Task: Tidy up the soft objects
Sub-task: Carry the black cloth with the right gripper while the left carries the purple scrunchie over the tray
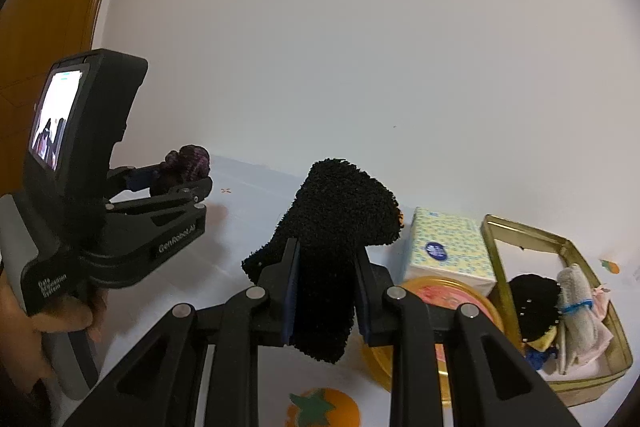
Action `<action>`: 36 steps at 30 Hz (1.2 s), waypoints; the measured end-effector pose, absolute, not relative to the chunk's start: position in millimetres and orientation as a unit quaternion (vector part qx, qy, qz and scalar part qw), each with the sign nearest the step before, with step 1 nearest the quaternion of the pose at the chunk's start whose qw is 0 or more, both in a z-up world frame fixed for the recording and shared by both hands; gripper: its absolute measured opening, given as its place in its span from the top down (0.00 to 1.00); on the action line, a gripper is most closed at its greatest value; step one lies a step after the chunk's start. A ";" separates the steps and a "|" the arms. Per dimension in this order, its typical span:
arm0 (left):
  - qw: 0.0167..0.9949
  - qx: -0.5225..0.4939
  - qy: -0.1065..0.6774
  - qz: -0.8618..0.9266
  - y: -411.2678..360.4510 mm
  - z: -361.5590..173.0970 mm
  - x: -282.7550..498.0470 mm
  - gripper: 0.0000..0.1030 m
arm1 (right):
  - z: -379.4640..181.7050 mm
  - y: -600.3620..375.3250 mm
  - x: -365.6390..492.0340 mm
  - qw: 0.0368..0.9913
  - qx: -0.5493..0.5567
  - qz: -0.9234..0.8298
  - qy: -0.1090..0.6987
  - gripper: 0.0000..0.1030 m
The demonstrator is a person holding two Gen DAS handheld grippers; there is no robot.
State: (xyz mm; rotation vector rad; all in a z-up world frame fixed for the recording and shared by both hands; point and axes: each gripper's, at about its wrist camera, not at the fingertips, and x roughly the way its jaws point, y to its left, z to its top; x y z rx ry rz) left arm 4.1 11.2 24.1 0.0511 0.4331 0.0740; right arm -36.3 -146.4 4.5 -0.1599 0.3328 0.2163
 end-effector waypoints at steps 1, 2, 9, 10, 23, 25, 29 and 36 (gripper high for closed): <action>0.976 0.018 0.215 0.034 20.2 28.0 -3.7 0.60 | 4.9 -149.0 -37.4 0.977 -0.081 0.107 0.163 0.74; 0.976 0.013 0.217 0.032 22.7 28.8 -5.2 0.60 | 5.4 -151.1 -40.5 0.978 -0.083 0.106 0.160 0.74; 0.976 0.009 0.214 0.025 -1.1 24.0 -3.8 0.60 | 9.3 -166.5 -55.5 0.979 -0.093 0.103 0.150 0.74; 0.977 0.011 0.213 0.025 -4.4 23.9 -5.3 0.60 | 9.9 -169.4 -57.0 0.979 -0.094 0.102 0.149 0.74; 0.976 -0.002 0.217 -0.003 -50.4 22.8 -22.6 0.60 | 15.7 -199.6 -73.4 0.983 -0.092 0.076 0.141 0.74; 0.976 -0.002 0.217 -0.011 -55.0 21.4 -23.5 0.60 | 16.8 -204.0 -75.7 0.983 -0.092 0.071 0.140 0.74; 0.975 0.003 0.219 -0.026 -71.7 21.9 -25.8 0.60 | 18.6 -214.8 -80.2 0.984 -0.089 0.062 0.139 0.74; 0.975 0.008 0.217 -0.050 -100.9 23.6 -31.4 0.60 | 24.7 -232.5 -88.9 0.986 -0.085 0.045 0.136 0.74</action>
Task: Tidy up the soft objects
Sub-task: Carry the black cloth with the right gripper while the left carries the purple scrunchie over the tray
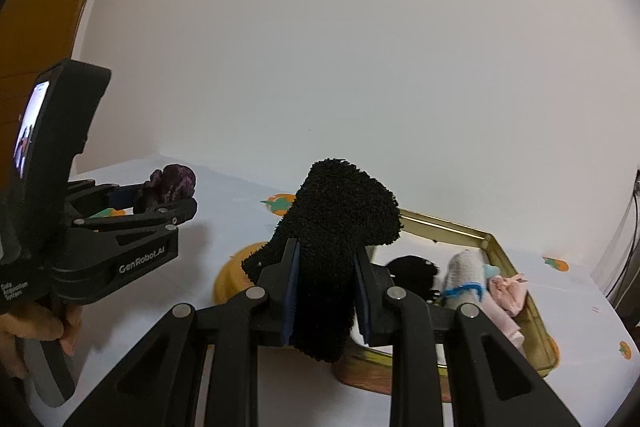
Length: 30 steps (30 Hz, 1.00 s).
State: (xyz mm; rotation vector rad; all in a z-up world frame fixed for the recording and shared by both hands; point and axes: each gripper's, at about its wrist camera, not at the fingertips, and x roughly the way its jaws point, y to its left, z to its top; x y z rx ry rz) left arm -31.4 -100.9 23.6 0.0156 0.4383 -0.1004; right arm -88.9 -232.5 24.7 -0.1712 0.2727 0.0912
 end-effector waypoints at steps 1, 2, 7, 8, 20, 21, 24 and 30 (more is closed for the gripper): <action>0.975 0.009 0.217 -0.054 -105.4 23.8 -31.9 0.60 | 25.7 -236.0 -90.4 0.986 -0.083 0.042 0.135 0.74; 0.974 0.013 0.218 -0.058 -111.0 23.6 -31.9 0.60 | 26.6 -238.1 -91.8 0.987 -0.081 0.039 0.134 0.74; 0.973 0.028 0.214 -0.075 -138.3 24.3 -30.2 0.60 | 28.4 -263.4 -92.2 0.988 -0.073 0.019 0.134 0.74; 0.973 0.030 0.214 -0.079 -142.7 25.6 -29.6 0.60 | 29.1 -270.0 -91.7 0.988 -0.072 0.017 0.134 0.74; 0.970 0.041 0.202 -0.130 -199.6 38.4 -26.4 0.60 | 35.7 -324.6 -86.3 0.991 -0.044 -0.022 0.128 0.74; 0.969 0.040 0.203 -0.133 -203.2 38.4 -25.7 0.60 | 35.5 -328.2 -84.9 0.991 -0.041 -0.023 0.128 0.74; 0.968 0.039 0.204 -0.142 -214.9 40.1 -21.8 0.60 | 37.6 -337.1 -82.6 0.991 -0.037 -0.029 0.125 0.74; 0.966 0.045 0.199 -0.158 -235.3 45.8 -18.2 0.60 | 43.0 -341.8 -85.3 0.991 -0.038 -0.043 0.120 0.74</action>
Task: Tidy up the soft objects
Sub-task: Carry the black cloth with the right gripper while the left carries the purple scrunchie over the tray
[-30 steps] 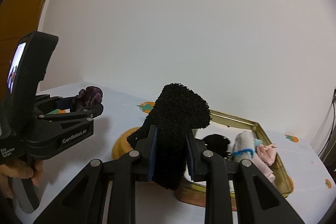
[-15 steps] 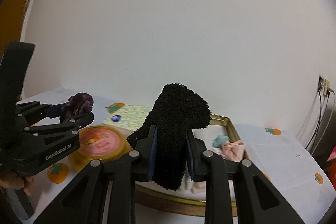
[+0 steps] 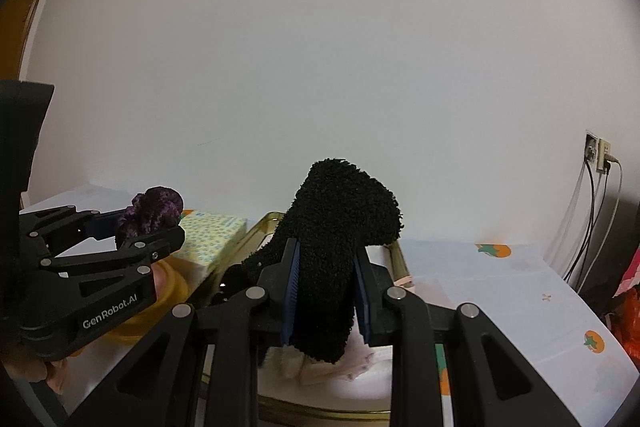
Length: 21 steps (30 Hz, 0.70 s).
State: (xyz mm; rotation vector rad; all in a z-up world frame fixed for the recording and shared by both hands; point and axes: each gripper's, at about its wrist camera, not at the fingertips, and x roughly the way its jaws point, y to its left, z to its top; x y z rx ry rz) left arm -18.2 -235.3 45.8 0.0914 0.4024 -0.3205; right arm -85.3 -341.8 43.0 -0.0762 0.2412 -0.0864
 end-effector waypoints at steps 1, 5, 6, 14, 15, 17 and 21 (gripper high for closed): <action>0.966 0.047 0.198 -0.162 -239.4 46.3 -17.5 0.60 | 43.4 -342.4 -85.4 0.991 -0.040 -0.046 0.120 0.74; 0.964 0.044 0.198 -0.170 -250.7 49.4 -14.0 0.60 | 45.3 -343.2 -87.0 0.990 -0.048 -0.058 0.120 0.74; 0.964 0.042 0.199 -0.173 -253.4 50.4 -12.6 0.60 | 46.1 -344.4 -87.4 0.990 -0.048 -0.061 0.119 0.74; 0.960 0.045 0.198 -0.192 -282.7 55.9 -7.0 0.60 | 51.6 -359.6 -84.1 0.988 -0.046 -0.080 0.122 0.74; 0.960 0.045 0.199 -0.193 -284.9 55.7 -6.4 0.60 | 52.1 -361.6 -83.6 0.988 -0.046 -0.082 0.123 0.74; 0.959 0.047 0.200 -0.195 -291.0 54.9 -5.0 0.60 | 53.0 -365.9 -82.2 0.988 -0.045 -0.086 0.124 0.74; 0.957 0.051 0.203 -0.201 -301.2 52.0 -4.7 0.60 | 59.1 -364.3 -85.3 0.987 -0.042 -0.090 0.125 0.74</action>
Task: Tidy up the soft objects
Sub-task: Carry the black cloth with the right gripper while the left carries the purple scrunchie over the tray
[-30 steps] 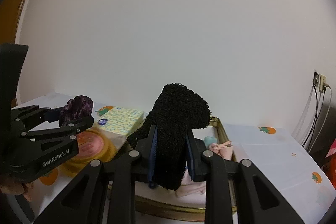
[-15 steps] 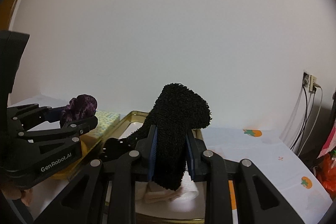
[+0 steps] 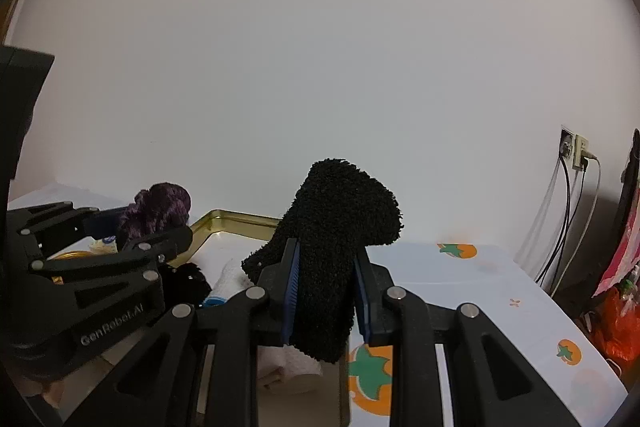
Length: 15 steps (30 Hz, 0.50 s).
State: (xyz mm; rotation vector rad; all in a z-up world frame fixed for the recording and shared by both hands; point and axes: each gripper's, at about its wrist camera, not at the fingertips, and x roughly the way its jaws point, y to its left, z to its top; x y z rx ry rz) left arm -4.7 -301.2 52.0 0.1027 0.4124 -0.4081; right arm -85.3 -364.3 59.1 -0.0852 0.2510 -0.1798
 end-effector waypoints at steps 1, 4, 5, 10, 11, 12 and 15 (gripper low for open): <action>0.957 0.051 0.203 -0.202 -303.2 52.0 -5.1 0.60 | 61.0 -362.9 -86.9 0.987 -0.042 -0.091 0.124 0.74; 0.955 0.054 0.205 -0.207 -307.9 51.8 -4.9 0.60 | 63.8 -364.4 -88.0 0.987 -0.041 -0.094 0.123 0.74; 0.955 0.054 0.206 -0.208 -309.3 52.4 -4.5 0.60 | 64.5 -363.8 -88.2 0.987 -0.041 -0.096 0.123 0.74; 0.954 0.056 0.206 -0.211 -313.3 56.7 0.3 0.60 | 63.4 -373.9 -83.6 0.986 -0.034 -0.109 0.125 0.74; 0.955 0.052 0.206 -0.209 -310.9 58.4 2.2 0.60 | 65.7 -371.4 -84.7 0.985 -0.035 -0.111 0.124 0.74; 0.955 0.048 0.208 -0.208 -308.5 59.2 3.9 0.60 | 66.9 -370.4 -84.8 0.985 -0.034 -0.114 0.125 0.74; 0.954 0.041 0.215 -0.205 -303.2 63.7 13.7 0.60 | 64.6 -380.4 -76.8 0.985 -0.030 -0.114 0.129 0.74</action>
